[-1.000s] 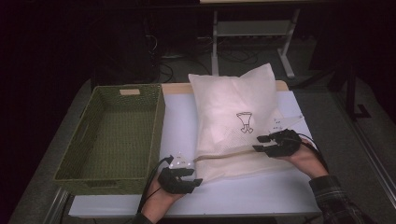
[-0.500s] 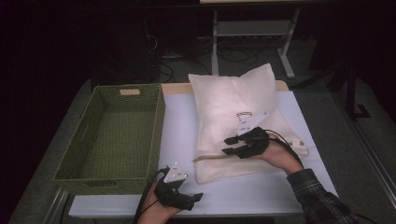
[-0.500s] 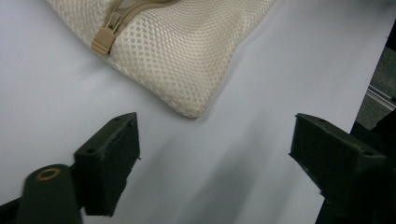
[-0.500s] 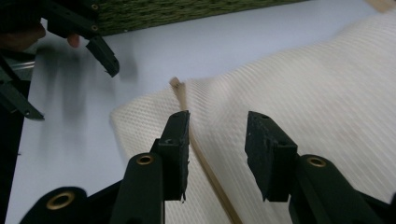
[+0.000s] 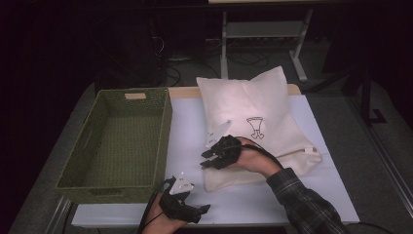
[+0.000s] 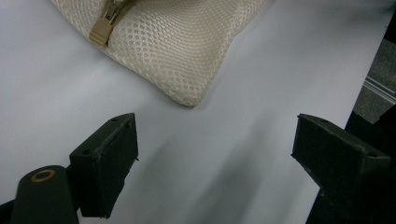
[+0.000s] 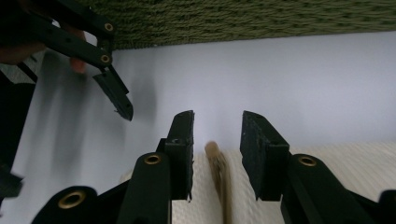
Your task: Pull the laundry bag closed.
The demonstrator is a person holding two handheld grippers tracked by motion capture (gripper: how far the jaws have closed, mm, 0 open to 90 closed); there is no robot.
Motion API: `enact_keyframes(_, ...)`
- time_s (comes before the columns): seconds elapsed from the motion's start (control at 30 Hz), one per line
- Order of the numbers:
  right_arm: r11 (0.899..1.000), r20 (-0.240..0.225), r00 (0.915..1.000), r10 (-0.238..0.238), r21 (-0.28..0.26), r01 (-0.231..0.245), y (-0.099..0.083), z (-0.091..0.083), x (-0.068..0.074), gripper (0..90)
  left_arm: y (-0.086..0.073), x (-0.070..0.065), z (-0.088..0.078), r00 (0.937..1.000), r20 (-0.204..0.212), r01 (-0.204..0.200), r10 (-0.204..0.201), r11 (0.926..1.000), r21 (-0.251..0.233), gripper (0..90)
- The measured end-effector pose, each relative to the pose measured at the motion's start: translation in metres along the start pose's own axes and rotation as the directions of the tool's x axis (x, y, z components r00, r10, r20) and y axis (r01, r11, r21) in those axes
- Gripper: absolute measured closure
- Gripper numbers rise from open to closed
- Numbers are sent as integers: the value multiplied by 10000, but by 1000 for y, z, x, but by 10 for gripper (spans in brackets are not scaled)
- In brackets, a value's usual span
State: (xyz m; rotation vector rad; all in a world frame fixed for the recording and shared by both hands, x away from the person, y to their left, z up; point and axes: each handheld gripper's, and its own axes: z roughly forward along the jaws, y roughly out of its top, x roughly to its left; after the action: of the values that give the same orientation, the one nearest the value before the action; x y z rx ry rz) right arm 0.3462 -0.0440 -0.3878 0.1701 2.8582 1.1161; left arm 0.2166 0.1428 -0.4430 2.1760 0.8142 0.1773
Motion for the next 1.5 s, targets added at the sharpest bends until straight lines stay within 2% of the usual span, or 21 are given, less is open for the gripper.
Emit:
enact_keyframes(0.07,9993,-52,9998,-179,325,180,6,11,1,651,-2,-1,-3,10000,26,-26,26,10000,-5,136)
enact_keyframes(0.1,9993,-52,9998,-179,325,180,6,11,1,651,-2,-1,-3,10000,26,-26,26,10000,-5,136)
enact_keyframes(0.17,9957,-153,9992,-359,848,371,10,29,-1,662,-2,-1,-3,10000,36,-20,20,10000,5,137)
enact_keyframes(0.2,9957,-153,9992,-359,848,371,10,29,-1,662,-2,-1,-3,10000,40,-38,38,10000,-25,137)
enact_keyframes(0.33,9883,-254,9989,-395,1461,428,6,45,-5,672,-2,0,-5,9999,27,-100,100,9999,1,138)
enact_keyframes(0.47,9848,-323,9988,-379,1682,428,3,51,-6,690,-1,1,-5,10000,71,54,-54,9999,-92,138)
enact_keyframes(0.53,9806,-322,9983,-478,1887,531,3,55,-5,705,-1,0,-4,10000,51,-44,44,10000,8,139)
enact_keyframes(0.63,9796,-230,9990,-392,1966,429,-1,58,-7,798,0,1,-3,10000,65,-13,13,10000,-15,139)
enact_keyframes(0.67,9796,-230,9990,-392,1966,429,-1,58,-7,798,0,1,-3,10000,65,-13,13,10000,-15,139)
enact_keyframes(0.77,9816,-274,9987,-440,1849,484,1,56,-5,801,0,0,-1,9999,105,-102,102,9999,64,139)
enact_keyframes(0.83,9887,-305,9990,-331,1451,372,5,47,-4,802,0,1,0,9999,155,-72,70,9999,124,139)
enact_keyframes(0.9,9910,-228,9993,-286,1303,313,6,40,-3,801,1,0,-1,9998,148,-119,117,9999,87,139)
enact_keyframes(1.07,9929,-140,9996,-251,1158,266,4,28,-3,801,0,0,0,9999,137,-105,103,9998,147,140)
enact_keyframes(1.23,9943,-60,9999,86,1066,-80,-11,17,-5,795,0,0,0,9998,115,-140,138,9997,203,140)
enact_keyframes(1.27,9944,-52,9998,179,1042,-173,-16,15,-6,764,0,0,1,9999,123,-115,113,9997,217,140)
enact_keyframes(1.33,9972,34,9984,571,485,-572,-26,2,-8,718,0,0,1,9999,132,-102,100,9997,207,140)
enact_keyframes(1.37,9972,206,9974,694,272,-699,-30,-6,-8,686,0,0,1,9999,111,-102,99,9997,205,140)
enact_keyframes(1.4,9972,206,9974,694,272,-699,-30,-6,-8,686,0,0,1,9999,111,-102,99,9997,205,140)
enact_keyframes(1.43,9966,453,9957,804,129,-811,-37,-17,-10,652,0,1,1,9999,113,-86,84,9998,196,140)
enact_keyframes(1.47,9966,453,9957,804,129,-811,-37,-17,-10,652,0,1,1,9999,113,-86,84,9998,196,141)
enact_keyframes(1.5,9961,684,9940,854,156,-866,-45,-25,-12,624,1,0,2,9999,105,-47,45,9999,148,140)
